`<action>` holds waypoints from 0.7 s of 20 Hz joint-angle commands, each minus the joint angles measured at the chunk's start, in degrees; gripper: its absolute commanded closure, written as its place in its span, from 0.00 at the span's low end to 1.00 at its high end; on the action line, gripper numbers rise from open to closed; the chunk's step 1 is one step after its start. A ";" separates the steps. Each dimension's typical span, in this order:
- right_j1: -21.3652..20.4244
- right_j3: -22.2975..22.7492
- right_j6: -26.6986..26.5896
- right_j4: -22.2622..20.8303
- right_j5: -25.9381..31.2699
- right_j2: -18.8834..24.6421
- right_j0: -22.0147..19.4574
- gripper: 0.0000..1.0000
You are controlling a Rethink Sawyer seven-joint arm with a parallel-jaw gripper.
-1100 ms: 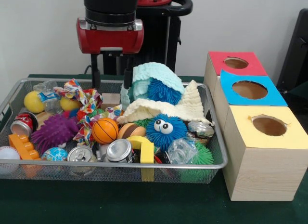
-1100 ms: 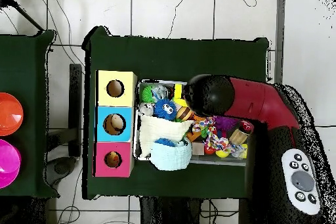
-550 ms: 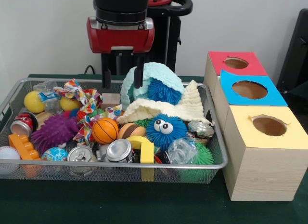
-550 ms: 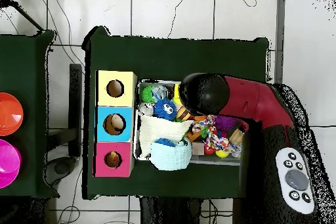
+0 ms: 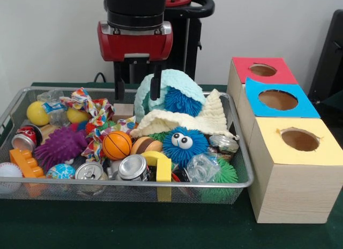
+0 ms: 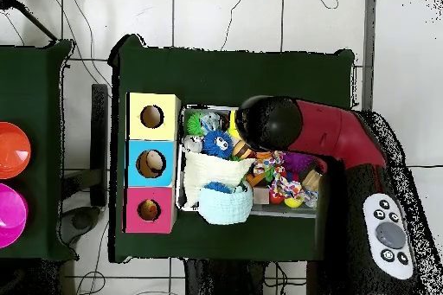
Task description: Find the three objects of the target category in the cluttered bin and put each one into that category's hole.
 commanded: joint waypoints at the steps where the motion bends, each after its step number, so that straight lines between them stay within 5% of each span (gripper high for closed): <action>1: 4.16 2.93 10.87 0.50 -3.29 -0.45 0.48 0.00; 14: 5.91 4.19 12.11 1.99 -8.16 -0.45 0.59 0.00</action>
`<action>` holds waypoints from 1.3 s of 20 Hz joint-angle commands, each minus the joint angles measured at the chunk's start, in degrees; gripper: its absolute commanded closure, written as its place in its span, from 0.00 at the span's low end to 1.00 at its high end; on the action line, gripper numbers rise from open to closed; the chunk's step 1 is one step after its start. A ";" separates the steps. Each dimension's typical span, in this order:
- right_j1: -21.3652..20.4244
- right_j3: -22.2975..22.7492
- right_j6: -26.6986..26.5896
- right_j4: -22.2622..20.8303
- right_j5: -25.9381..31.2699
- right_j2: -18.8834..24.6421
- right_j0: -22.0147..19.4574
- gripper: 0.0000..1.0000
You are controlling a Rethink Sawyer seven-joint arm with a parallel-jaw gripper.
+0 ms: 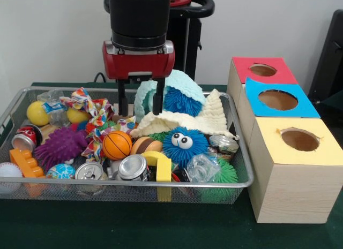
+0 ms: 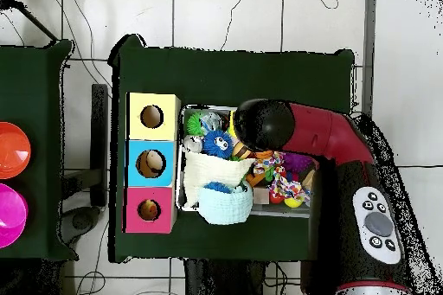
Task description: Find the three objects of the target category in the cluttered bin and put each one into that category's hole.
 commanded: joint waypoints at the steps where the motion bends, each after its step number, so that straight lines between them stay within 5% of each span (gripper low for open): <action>1: 3.18 4.23 11.94 1.97 -4.79 0.55 -0.36 0.00; 26: 6.36 4.29 15.28 5.26 -10.96 -3.39 4.67 0.00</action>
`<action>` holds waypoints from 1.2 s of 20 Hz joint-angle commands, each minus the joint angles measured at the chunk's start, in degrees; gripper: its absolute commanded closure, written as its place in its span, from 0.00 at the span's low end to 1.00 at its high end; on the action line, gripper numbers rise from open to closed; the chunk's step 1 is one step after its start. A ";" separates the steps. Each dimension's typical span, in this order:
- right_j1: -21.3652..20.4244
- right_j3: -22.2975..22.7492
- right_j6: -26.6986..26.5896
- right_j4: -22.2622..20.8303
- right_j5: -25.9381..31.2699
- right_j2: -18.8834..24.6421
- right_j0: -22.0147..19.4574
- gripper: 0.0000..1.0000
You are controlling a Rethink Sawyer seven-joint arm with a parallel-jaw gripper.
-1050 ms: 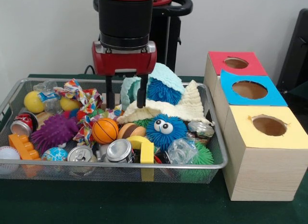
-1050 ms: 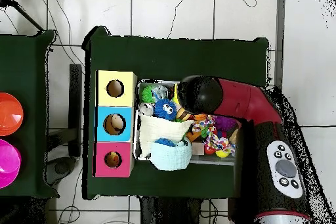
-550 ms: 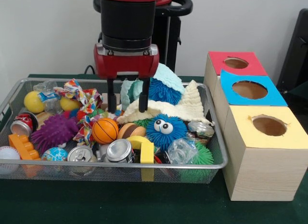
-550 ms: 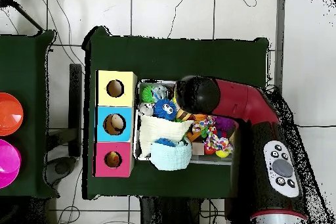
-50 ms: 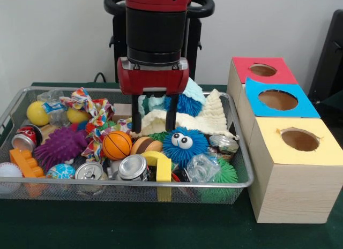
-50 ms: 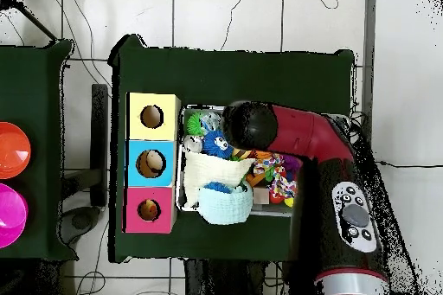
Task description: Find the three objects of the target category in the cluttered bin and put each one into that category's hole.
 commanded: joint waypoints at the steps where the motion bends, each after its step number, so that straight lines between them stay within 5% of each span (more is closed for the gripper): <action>1: 3.79 3.88 15.12 2.29 -3.02 -0.62 0.99 0.00; 24: 3.52 5.50 14.98 5.84 -1.87 -3.34 3.86 0.00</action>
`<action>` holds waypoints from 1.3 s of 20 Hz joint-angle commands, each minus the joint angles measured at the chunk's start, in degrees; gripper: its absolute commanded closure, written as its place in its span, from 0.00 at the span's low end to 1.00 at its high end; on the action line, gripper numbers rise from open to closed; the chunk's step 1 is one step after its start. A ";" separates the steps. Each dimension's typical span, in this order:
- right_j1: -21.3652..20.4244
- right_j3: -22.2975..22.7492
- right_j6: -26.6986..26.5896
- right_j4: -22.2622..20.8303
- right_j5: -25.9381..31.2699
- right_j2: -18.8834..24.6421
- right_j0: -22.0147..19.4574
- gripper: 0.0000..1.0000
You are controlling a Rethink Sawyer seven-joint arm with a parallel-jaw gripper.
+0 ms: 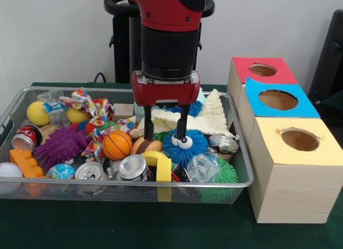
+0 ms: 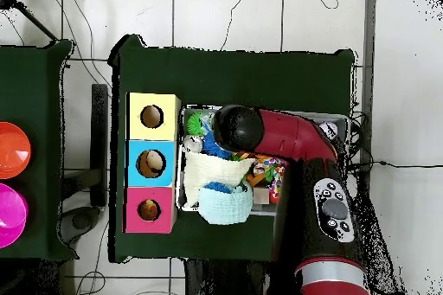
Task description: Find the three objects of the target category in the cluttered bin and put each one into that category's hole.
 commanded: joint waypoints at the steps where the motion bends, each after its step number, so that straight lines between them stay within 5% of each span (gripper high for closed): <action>1: 0.81 5.38 15.00 2.89 -0.86 -0.21 0.83 0.00; 26: 3.96 8.01 15.85 4.10 -5.95 -2.63 3.73 0.00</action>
